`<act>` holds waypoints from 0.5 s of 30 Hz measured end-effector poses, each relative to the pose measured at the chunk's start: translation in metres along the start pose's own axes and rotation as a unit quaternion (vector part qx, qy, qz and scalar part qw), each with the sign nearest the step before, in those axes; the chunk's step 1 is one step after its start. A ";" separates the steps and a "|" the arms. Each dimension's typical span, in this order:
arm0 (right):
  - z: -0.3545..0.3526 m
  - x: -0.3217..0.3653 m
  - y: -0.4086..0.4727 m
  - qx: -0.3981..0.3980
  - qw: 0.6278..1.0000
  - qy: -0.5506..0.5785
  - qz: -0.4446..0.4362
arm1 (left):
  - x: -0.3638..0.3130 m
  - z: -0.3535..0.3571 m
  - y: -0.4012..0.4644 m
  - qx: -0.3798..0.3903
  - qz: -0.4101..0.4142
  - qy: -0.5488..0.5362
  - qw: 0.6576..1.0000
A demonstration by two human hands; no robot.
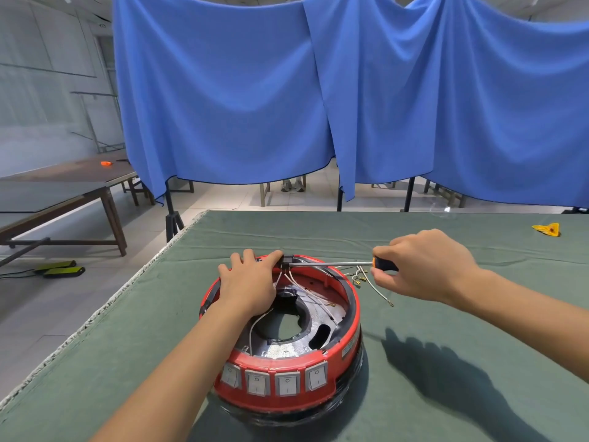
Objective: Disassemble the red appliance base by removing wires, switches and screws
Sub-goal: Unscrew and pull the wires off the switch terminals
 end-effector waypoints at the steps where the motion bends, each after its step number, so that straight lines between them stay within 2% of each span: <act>1: 0.004 -0.003 0.001 -0.008 1.000 0.006 -0.002 | 0.000 0.000 0.000 0.000 0.000 0.000 1.000; 10: 0.027 -0.027 0.019 -0.081 0.993 0.059 -0.065 | -0.001 0.000 -0.001 -0.003 0.003 -0.008 1.000; 15: 0.038 -0.021 0.021 -0.075 0.992 0.081 -0.055 | 0.000 -0.001 0.000 -0.002 0.005 -0.009 1.000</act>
Point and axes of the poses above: each hand's wrist, its own y-axis towards the middle knuckle, its own z-axis out of the palm, x = y × z, the point moved 3 cm from there along y, towards the middle knuckle, and after that the axes turned 2 degrees about -x, right-handed, at the moved point
